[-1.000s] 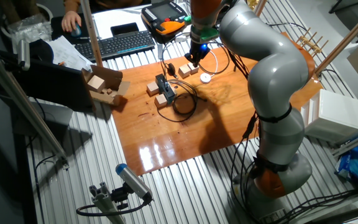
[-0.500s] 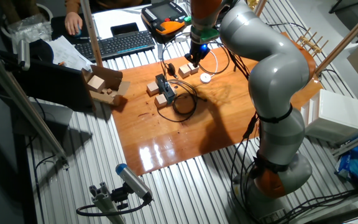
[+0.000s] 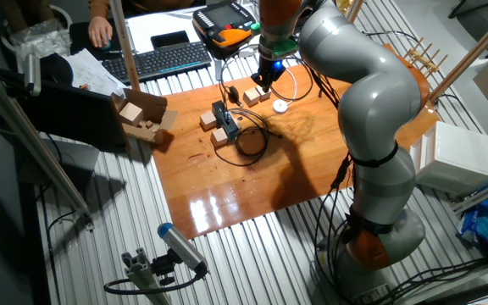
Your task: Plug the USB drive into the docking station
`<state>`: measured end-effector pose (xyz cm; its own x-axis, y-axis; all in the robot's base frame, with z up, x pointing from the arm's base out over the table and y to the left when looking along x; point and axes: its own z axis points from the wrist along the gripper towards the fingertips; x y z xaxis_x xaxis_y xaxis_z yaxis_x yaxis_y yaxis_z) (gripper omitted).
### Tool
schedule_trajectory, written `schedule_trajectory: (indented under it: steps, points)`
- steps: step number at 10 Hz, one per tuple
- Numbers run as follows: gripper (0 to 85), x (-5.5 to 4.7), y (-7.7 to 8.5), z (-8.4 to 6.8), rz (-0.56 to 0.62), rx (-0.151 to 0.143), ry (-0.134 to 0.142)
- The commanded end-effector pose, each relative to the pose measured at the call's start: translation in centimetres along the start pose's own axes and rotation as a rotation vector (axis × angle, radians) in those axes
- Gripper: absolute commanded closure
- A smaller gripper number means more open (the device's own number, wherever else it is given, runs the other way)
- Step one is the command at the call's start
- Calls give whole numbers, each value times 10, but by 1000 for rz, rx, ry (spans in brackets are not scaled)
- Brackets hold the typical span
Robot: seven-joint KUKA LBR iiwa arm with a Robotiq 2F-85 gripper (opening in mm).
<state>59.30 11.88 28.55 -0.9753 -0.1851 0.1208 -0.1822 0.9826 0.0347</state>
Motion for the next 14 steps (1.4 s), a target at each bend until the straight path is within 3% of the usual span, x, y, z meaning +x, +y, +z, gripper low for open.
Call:
schedule_trajectory:
  steps: [1,14]
  points:
    - [850,0,0,0,0,0,0]
    - [850,3,6,2,6,-1,-2]
